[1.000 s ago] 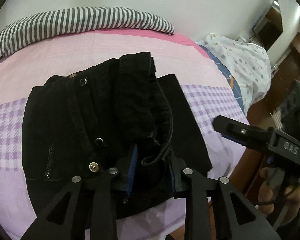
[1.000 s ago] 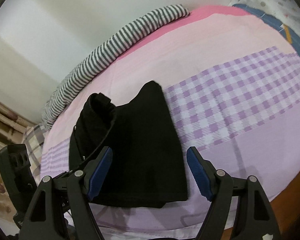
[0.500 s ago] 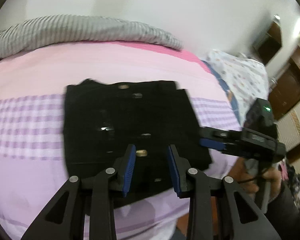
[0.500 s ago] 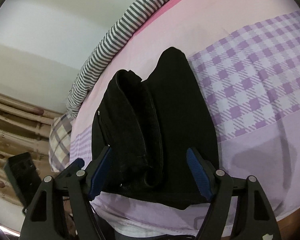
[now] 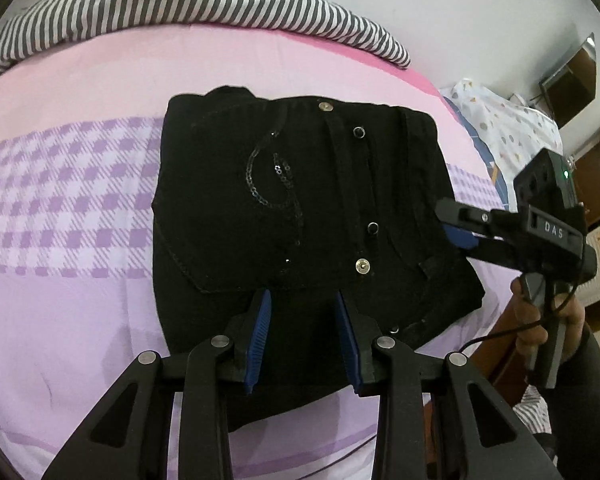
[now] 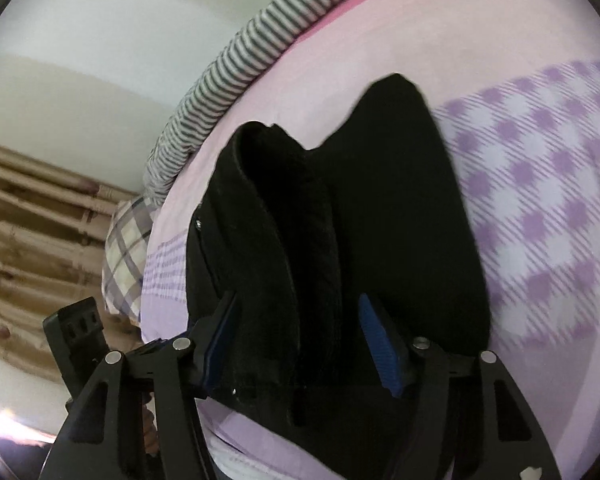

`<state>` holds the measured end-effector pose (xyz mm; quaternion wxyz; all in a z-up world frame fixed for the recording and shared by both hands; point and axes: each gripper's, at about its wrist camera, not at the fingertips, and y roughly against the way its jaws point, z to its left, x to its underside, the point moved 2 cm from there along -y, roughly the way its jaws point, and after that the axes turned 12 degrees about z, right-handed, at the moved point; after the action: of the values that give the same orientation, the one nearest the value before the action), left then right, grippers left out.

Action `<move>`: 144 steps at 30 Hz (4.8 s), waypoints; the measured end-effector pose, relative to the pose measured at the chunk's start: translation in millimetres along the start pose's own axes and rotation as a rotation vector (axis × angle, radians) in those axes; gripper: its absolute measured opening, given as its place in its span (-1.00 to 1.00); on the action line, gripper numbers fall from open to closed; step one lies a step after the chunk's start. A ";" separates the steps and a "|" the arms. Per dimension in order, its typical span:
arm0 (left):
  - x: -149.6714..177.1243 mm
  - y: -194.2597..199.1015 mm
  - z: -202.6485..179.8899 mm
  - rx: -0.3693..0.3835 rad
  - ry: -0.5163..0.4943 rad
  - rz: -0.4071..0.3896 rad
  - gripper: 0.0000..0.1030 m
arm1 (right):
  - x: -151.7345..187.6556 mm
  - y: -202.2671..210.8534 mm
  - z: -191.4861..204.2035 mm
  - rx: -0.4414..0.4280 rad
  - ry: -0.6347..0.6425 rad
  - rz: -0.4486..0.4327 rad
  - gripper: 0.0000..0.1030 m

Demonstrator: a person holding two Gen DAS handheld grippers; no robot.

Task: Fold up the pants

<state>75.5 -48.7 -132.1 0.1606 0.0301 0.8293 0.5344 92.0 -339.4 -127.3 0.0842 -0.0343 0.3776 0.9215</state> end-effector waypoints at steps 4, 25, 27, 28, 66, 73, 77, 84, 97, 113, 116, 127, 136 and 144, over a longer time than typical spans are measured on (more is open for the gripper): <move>-0.2 -2.8 2.7 0.016 0.004 0.006 -0.33 | -10.1 -15.2 9.4 -0.027 0.050 0.036 -0.07; -9.1 31.2 -8.0 0.035 -0.050 -0.091 -0.33 | -3.1 27.9 76.0 0.194 0.093 -0.135 -0.77; -11.4 26.3 -13.0 0.040 -0.067 -0.081 -0.33 | -2.3 33.6 67.7 0.211 0.068 -0.146 -0.77; -12.3 22.6 -14.4 0.040 -0.074 -0.073 -0.33 | -2.0 34.5 63.3 0.219 0.059 -0.136 -0.77; -12.9 -19.6 -54.1 -0.113 -0.223 0.045 -0.32 | 40.1 50.8 10.9 0.447 -0.067 -0.162 -0.21; 2.9 -8.9 -53.2 -0.132 -0.241 0.043 -0.32 | 60.0 55.8 16.2 0.437 -0.077 -0.185 -0.19; 7.3 -9.4 -55.1 -0.160 -0.256 0.042 -0.32 | 64.9 57.4 15.0 0.447 -0.083 -0.187 -0.13; 9.9 -15.3 -60.4 -0.202 -0.277 0.043 -0.32 | 70.6 57.1 11.0 0.440 -0.093 -0.190 -0.10; 12.1 -22.5 -60.1 -0.186 -0.280 0.035 -0.31 | 71.2 49.7 -4.2 0.418 -0.140 -0.165 -0.01; 6.4 2.3 -18.4 0.016 -0.160 0.023 -0.31 | 73.4 58.7 -3.8 0.373 -0.160 -0.176 0.08; 9.7 4.0 -18.1 0.006 -0.171 0.022 -0.30 | 78.5 73.5 -1.4 0.320 -0.187 -0.216 0.03; 13.3 1.4 -22.2 -0.003 -0.180 0.021 -0.28 | 90.7 74.4 4.5 0.115 -0.262 -0.219 -0.41; 11.8 -2.6 -24.4 -0.001 -0.171 0.026 -0.26 | 87.6 72.5 13.4 0.109 -0.276 -0.205 -0.44; 11.5 -3.6 -22.8 0.002 -0.161 0.027 -0.26 | 77.8 57.4 5.3 0.158 -0.306 -0.195 -0.48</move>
<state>58.2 -67.7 -129.5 0.2195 0.0845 0.8137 0.5315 5.2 -365.8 -93.7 0.2321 0.0766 0.4263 0.8709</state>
